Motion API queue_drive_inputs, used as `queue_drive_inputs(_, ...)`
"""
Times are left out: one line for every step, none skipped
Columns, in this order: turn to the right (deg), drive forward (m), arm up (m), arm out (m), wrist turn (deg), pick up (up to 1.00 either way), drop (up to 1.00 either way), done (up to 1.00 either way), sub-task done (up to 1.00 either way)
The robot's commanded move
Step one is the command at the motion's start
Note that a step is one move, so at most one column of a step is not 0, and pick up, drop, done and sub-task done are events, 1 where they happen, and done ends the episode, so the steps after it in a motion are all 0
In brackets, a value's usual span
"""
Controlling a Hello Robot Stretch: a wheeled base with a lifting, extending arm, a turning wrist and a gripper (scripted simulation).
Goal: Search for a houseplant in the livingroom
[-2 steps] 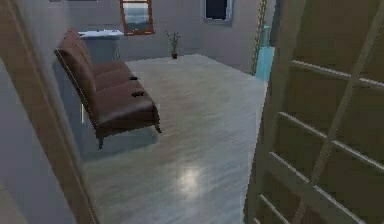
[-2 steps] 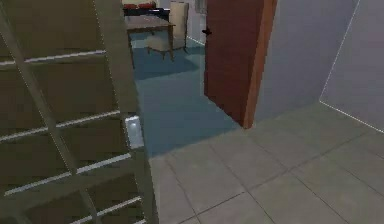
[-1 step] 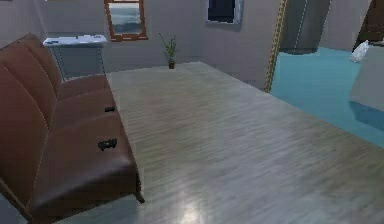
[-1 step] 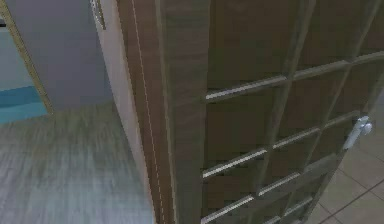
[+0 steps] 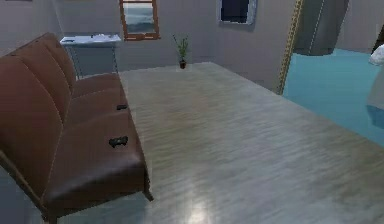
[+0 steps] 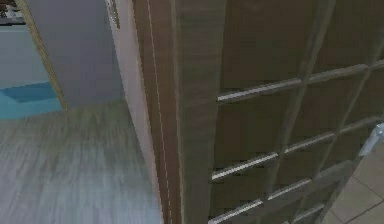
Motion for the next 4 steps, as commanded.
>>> queue_drive_inputs(0.0,1.00,0.00,0.00,0.0,0.00,0.00,0.00,0.00)
queue_drive_inputs(-30.0,0.00,0.00,0.00,0.0,0.00,0.00,0.00,0.00)
queue_drive_inputs(0.0,0.05,0.00,0.00,0.0,0.00,0.00,0.00,0.00)
queue_drive_inputs(24.0,0.00,0.00,0.00,0.0,0.00,0.00,0.00,0.00)
